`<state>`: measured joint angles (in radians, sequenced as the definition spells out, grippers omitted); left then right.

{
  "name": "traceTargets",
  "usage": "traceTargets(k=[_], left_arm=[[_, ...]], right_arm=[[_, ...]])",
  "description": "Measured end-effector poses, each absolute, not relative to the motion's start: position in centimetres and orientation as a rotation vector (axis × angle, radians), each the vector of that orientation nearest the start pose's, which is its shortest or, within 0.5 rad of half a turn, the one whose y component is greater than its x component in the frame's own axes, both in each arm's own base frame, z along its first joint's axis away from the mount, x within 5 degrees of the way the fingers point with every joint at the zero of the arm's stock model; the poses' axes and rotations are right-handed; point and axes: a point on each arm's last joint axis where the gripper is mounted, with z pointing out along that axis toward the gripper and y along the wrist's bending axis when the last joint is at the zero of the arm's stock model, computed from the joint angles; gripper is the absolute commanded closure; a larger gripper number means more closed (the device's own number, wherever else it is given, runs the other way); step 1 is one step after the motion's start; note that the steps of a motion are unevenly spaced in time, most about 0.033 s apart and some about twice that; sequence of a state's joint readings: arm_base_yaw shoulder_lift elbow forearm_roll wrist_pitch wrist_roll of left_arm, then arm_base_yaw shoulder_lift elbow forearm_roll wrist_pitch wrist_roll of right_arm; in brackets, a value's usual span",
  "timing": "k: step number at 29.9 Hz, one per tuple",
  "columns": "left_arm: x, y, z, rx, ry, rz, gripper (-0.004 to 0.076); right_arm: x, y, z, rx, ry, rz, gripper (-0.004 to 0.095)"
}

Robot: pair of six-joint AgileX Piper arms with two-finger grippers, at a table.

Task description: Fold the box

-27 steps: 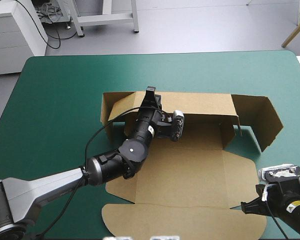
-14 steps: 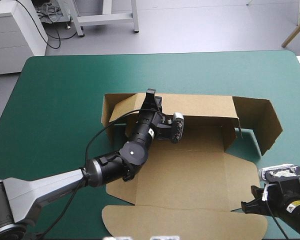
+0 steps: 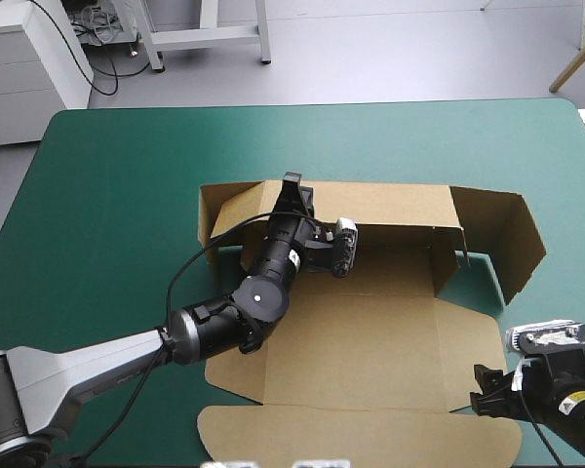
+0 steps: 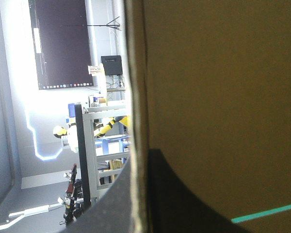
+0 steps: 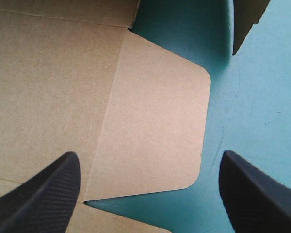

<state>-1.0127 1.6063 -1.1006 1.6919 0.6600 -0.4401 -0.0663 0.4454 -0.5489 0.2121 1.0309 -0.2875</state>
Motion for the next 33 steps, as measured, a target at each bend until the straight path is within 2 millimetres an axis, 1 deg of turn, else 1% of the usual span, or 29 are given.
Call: traceTargets(k=[4, 7, 11, 14, 17, 19, 20, 22, 23, 25, 26, 28, 31, 33], left_arm=[[23.5, -27.2, 29.9, 1.501, 1.171, 0.804, 0.0734], [23.5, -27.1, 29.9, 1.496, 1.176, 0.814, 0.0734], [23.6, -26.9, 30.0, 1.485, 1.185, 0.831, 0.0734], [23.6, -26.9, 30.0, 1.483, 1.191, 0.831, 0.0734], [23.7, -26.9, 29.7, 1.482, 1.199, 0.843, 0.0734], [23.8, -27.0, 29.4, 1.488, 1.210, 0.848, 0.0734], [23.9, -27.0, 29.2, 1.488, 1.216, 0.853, 0.0734], [23.9, -27.0, 29.1, 1.489, 1.219, 0.859, 0.0734], [23.9, -27.0, 29.1, 1.487, 1.220, 0.861, 0.0734], [23.9, -27.0, 29.1, 1.488, 1.220, 0.862, 0.0734], [23.9, -27.0, 29.1, 1.488, 1.221, 0.862, 0.0734], [23.9, -27.0, 29.1, 1.488, 1.221, 0.862, 0.0734], [23.9, -27.0, 29.1, 1.487, 1.222, 0.862, 0.0734], [23.9, -27.0, 29.1, 1.486, 1.227, 0.861, 0.0734]], right_arm=[[6.6, 1.3, 28.3, -0.174, 2.371, 0.132, 0.0222], [6.5, 1.3, 29.1, -0.123, 2.350, 0.155, 0.0222], [7.1, 1.2, 32.1, -0.090, 2.290, 0.150, 0.0222], [8.5, 1.0, 34.9, -0.066, 2.258, 0.141, 0.0224], [10.8, 0.8, 37.4, -0.053, 2.255, 0.137, 0.0224], [13.0, 0.6, 38.6, -0.050, 2.267, 0.134, 0.0224], [14.1, 0.5, 39.6, -0.051, 2.257, 0.128, 0.0224], [16.2, 0.4, 40.7, -0.056, 2.259, 0.124, 0.0224], [17.7, 0.3, 41.1, -0.057, 2.269, 0.123, 0.0224], [19.7, 0.1, 42.1, -0.061, 2.261, 0.118, 0.0224], [21.3, 0.0, 42.5, -0.066, 2.265, 0.116, 0.0224], [23.7, -0.2, 42.7, -0.067, 2.274, 0.115, 0.0224], [27.5, -0.4, 41.9, -0.063, 2.317, 0.120, 0.0224], [29.6, -0.5, 41.2, -0.061, 2.345, 0.124, 0.0224]])
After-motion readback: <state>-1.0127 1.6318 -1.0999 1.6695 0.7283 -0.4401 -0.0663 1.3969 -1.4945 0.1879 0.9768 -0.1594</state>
